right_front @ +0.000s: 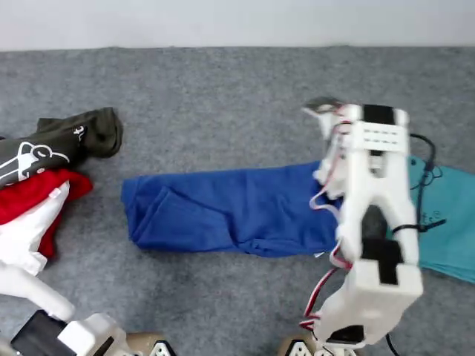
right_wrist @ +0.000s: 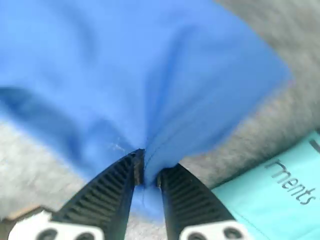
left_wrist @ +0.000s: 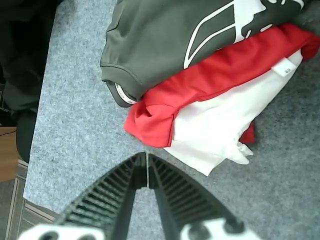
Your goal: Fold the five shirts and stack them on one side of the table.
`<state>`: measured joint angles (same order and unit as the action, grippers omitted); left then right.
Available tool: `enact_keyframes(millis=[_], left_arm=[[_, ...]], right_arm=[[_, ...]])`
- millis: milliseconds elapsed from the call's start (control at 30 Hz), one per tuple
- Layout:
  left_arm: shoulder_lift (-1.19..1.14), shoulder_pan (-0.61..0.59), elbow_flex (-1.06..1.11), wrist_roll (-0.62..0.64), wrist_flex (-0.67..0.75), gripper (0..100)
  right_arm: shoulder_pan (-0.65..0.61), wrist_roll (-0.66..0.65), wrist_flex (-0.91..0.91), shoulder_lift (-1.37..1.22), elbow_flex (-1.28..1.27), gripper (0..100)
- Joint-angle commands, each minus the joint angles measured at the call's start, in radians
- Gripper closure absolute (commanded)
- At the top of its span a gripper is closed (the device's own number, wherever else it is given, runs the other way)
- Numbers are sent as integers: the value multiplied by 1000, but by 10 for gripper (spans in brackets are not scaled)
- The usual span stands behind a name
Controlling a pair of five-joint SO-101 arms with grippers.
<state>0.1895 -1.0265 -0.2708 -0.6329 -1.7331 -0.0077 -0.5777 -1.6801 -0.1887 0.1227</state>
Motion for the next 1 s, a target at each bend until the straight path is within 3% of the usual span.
enact_keyframes(millis=[0, 400, 633, 967], left_arm=[[51, -2, -12, -9, -9, 983], [51, -9, -8, -5, -11, 983], [51, -2, -5, 48, -11, 983], [49, -6, -5, 51, -8, 983]], right_arm=[[-162, -6, -62, 140, 54, 989], [-595, 150, 2, 189, 118, 989], [-707, 190, 50, 31, 259, 989], [-792, 203, 39, -315, 690, 989]])
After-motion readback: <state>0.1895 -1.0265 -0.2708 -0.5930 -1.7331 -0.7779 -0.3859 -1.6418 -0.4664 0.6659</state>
